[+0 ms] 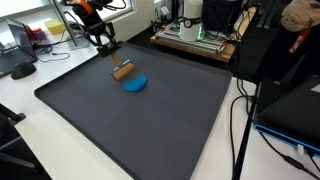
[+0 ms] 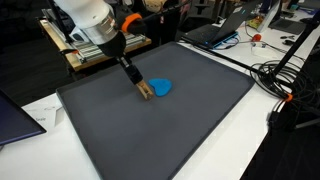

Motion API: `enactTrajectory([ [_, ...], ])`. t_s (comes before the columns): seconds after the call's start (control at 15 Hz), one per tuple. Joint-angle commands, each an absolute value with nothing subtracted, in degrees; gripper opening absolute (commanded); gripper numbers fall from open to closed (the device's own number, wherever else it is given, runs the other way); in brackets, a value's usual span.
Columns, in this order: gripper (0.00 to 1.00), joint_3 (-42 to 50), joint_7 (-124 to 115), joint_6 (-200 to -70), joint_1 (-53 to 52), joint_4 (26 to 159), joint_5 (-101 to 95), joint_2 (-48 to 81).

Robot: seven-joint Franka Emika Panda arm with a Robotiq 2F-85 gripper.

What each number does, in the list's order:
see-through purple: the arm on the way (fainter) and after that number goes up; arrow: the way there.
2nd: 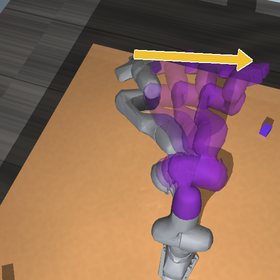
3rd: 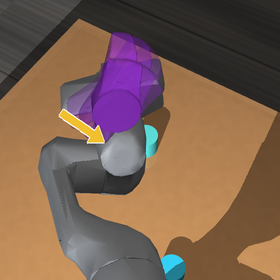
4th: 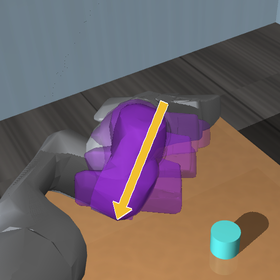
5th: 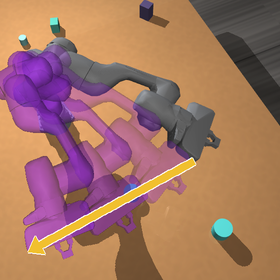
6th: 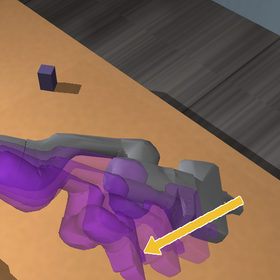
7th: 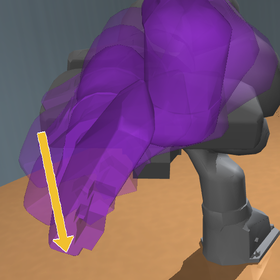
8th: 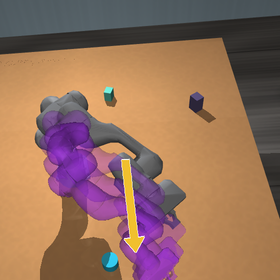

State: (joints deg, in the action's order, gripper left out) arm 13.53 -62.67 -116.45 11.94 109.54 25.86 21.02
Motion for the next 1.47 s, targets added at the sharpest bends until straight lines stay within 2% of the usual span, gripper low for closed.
enactTrajectory([
  [0.0,0.22,13.2,-62.8,-118.1,12.9,114.6,29.5,16.8],
  [0.53,0.22,13.4,-62.5,-120.9,14.0,116.7,32.6,16.7],
  [1.4,0.22,13.9,-51.6,-118.0,19.0,116.1,44.7,20.0],
])
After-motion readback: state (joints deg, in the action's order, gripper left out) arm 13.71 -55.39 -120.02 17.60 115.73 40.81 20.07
